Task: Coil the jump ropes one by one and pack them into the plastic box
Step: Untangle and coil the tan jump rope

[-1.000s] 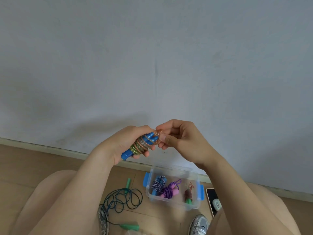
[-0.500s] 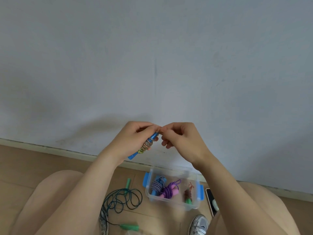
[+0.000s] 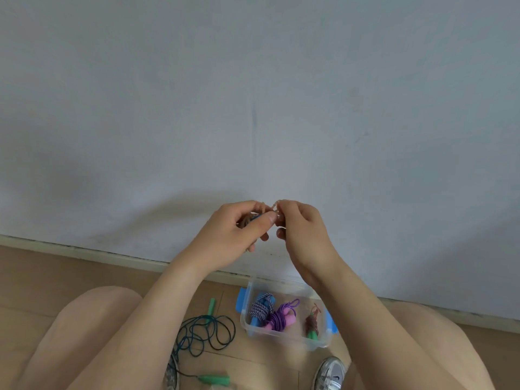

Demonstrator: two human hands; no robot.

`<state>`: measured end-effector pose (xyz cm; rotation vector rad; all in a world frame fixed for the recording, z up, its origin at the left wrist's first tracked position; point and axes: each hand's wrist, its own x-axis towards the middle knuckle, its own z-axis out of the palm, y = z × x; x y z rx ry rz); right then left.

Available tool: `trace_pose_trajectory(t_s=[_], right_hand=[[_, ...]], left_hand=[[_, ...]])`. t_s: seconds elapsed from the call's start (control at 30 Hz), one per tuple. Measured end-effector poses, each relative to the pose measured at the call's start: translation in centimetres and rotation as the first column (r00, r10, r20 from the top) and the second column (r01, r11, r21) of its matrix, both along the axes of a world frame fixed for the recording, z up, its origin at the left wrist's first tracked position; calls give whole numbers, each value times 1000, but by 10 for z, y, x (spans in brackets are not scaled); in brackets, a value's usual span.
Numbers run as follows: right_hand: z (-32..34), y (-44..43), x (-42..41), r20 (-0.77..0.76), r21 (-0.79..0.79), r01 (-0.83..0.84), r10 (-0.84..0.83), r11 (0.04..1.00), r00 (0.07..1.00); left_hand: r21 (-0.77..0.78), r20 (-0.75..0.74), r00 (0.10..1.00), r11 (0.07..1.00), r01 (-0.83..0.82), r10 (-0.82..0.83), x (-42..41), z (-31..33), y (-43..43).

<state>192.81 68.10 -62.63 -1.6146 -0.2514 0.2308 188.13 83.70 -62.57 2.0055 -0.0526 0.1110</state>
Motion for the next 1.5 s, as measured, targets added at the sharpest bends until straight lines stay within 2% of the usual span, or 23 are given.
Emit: trace_pose_trajectory(t_s=[0.07,0.13,0.2,0.3,0.37,0.5,0.63,0.77,0.83,0.93,1.1,1.27,1.43,1.5], right_hand=[[1,2,-1,-129,126,70,-53,990,990],[4,3,0,-215,231,110,-59,967,975],[6,3,2,-198,269,91,-37,959,980],[8,0,6,-40,110,29,-24,994,999],[6,-1,5,77,-11,-36,37,999,996],[-1,-1,1,150,-21,-82,85,996,985],[-10,-2,7,185,26,57,-61,998,981],[-12,-2,10,183,108,142,-160,984,970],[-12,-4,12,274,73,162,-176,984,946],[-12,-4,10,406,-3,177,-161,984,900],[-13,-4,7,429,-110,167,-104,980,897],[-20,3,5,413,-205,151,-55,967,909],[-17,1,10,413,-149,187,-110,971,904],[-18,-2,13,395,-133,181,-115,974,911]], left_hand=[[-9,-37,999,1000,29,-29,-1,2,-3],[-155,-107,992,987,52,-69,-1,3,-7],[-302,-171,979,951,58,-114,-1,4,-10],[-529,-236,960,849,3,-150,1,3,-8],[-594,-254,957,803,-40,-140,1,2,-3],[-471,-272,962,874,-120,-15,3,0,0],[-518,-289,954,825,-227,81,8,-1,0],[-649,-271,960,750,-128,-70,5,4,0],[-650,-308,938,755,-84,-160,1,6,-1],[-572,-367,906,819,-40,-212,-3,9,0],[-429,-422,872,902,50,-249,-5,4,5],[-184,-412,907,983,14,-90,0,-2,1],[-258,-339,939,965,-43,-49,1,-9,-9],[-238,-275,961,971,-35,-33,4,-14,-10]])
